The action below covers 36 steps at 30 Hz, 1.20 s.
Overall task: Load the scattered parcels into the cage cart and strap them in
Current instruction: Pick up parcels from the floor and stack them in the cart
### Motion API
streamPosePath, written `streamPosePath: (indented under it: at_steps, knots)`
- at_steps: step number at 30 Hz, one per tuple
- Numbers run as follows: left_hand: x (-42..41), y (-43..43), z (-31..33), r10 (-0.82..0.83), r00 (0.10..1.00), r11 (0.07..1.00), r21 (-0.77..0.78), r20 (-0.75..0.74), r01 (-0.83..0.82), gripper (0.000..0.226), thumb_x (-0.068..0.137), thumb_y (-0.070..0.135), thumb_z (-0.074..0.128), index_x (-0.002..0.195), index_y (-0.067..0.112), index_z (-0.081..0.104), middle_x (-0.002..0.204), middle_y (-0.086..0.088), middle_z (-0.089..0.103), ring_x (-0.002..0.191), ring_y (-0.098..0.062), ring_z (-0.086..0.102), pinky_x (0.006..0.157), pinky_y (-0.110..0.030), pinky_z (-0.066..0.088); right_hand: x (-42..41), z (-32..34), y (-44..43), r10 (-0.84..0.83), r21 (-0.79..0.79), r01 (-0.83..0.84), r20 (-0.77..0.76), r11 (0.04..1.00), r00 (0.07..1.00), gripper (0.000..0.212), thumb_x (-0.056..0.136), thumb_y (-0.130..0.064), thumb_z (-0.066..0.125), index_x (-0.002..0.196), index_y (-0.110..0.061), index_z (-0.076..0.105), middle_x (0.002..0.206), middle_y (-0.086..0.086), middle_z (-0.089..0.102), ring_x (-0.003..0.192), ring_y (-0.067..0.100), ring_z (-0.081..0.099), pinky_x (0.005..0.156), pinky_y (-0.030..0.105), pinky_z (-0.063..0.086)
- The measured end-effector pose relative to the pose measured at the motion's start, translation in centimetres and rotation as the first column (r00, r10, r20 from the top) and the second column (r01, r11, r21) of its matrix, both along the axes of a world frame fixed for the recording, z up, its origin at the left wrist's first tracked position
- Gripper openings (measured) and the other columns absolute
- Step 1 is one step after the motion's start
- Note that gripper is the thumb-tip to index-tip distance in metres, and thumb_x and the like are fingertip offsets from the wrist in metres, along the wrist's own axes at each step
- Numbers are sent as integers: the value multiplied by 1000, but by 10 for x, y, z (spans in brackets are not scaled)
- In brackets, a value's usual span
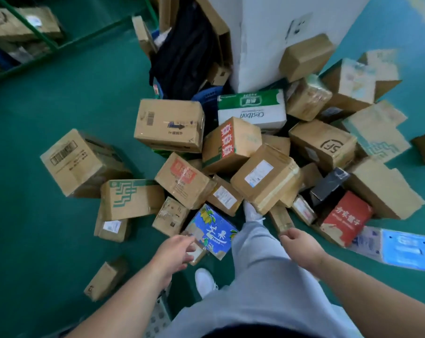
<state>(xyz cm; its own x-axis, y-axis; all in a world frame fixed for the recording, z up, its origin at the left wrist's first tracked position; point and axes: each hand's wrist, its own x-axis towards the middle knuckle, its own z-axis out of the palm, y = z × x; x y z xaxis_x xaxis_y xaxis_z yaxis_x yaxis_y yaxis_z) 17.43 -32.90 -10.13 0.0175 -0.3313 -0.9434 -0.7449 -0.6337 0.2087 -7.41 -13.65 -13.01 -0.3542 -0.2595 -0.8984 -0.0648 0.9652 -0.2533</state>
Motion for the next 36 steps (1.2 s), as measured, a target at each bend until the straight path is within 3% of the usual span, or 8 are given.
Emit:
streamPosePath:
  at_steps: [6,12,18,22,27,30,33,36]
  knots:
    - [-130,-56,-94,-76,984,997,12,163,75,39,96,54,61,97,15,62,91,-5,66,77,-19,57,66,-31,44,-120,-94,-116,195,-22,-194,33,981,980,27,102,-30,41,116,-21,63,108,2,68,95,22,65,79,33,54]
    - [-303,-137,-234,-210,973,942,-248,92,227,58,84,68,68,112,18,58,110,-2,66,99,-25,63,85,-36,51,-190,-195,-218,-243,-93,253,104,963,965,21,100,-28,47,110,-21,64,107,8,73,103,28,70,96,49,57]
    - [-362,-174,-348,-192,951,904,-333,244,268,91,72,72,76,138,18,44,134,-8,56,120,-33,57,101,-46,51,-205,-283,-288,-663,-11,731,413,682,625,37,99,-22,58,134,-10,56,131,11,61,110,22,64,105,36,50]
    - [-326,-174,-379,-197,938,930,-249,286,272,79,81,71,69,134,19,43,129,-6,54,109,-29,56,84,-41,46,-210,-316,-303,-604,0,615,194,788,773,36,93,-22,60,126,-10,56,104,0,59,100,19,58,101,39,53]
    - [-300,-170,-388,-109,982,876,-452,151,167,38,103,52,47,132,27,49,120,7,55,103,-15,54,77,-32,43,-215,-334,-297,-459,26,458,44,888,887,59,99,-19,53,154,-15,33,143,7,53,129,29,51,104,41,47]
    - [-278,-191,-380,133,979,859,-511,155,-36,33,110,40,34,135,28,51,114,8,53,101,-14,53,69,-26,39,-208,-339,-298,-415,78,409,111,909,903,45,102,-10,44,147,-1,42,151,20,44,139,36,43,108,43,41]
    - [-248,-211,-367,213,963,906,-401,162,-133,36,111,37,34,144,32,48,111,6,55,101,-16,54,90,-35,46,-188,-326,-305,-347,69,340,226,938,910,33,91,-1,51,123,0,60,141,14,56,130,33,52,112,43,43]
    - [-227,-213,-342,252,967,939,-251,40,-235,35,108,32,43,142,33,51,105,11,62,102,-11,57,109,-39,42,-167,-313,-301,-330,-13,356,347,934,878,61,79,0,50,138,-17,54,136,-2,60,126,24,52,112,43,42]
